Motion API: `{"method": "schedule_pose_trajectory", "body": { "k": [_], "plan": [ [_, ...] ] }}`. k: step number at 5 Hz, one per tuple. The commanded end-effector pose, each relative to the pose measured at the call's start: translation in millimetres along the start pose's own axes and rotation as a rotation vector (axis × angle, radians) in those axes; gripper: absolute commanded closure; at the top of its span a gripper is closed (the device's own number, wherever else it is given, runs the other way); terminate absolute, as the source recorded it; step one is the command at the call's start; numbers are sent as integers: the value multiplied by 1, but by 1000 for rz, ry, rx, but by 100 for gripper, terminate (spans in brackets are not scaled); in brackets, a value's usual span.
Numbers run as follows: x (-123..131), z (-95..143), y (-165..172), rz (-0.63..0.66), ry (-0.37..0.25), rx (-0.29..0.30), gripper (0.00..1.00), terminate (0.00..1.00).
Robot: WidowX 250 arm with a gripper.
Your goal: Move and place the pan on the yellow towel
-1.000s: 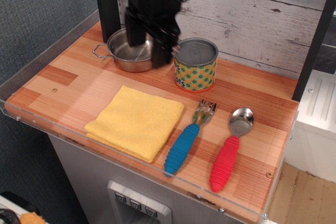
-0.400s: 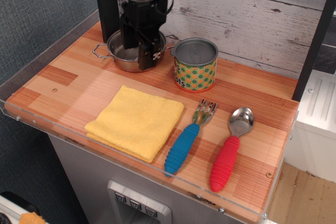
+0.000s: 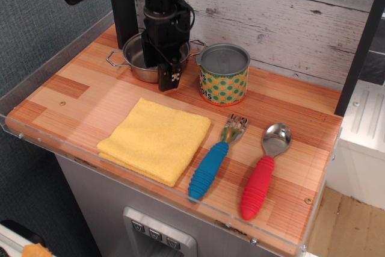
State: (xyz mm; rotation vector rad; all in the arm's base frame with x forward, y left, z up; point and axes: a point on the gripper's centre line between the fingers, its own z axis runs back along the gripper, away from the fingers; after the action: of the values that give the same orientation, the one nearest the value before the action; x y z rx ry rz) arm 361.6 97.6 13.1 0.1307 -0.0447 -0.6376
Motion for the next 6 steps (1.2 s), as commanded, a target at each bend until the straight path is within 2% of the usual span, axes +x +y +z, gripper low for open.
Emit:
{"method": "schedule_pose_trajectory", "body": {
  "k": [1,3,4,6],
  "plan": [
    [2,15,15,7,-78,44,100,0],
    [-9,35,17,67,-72,78,100,0],
    [-16,57,13,137,-71,87,100,0],
    [-26,82,-10,252,-33,127,100,0]
  ]
}}
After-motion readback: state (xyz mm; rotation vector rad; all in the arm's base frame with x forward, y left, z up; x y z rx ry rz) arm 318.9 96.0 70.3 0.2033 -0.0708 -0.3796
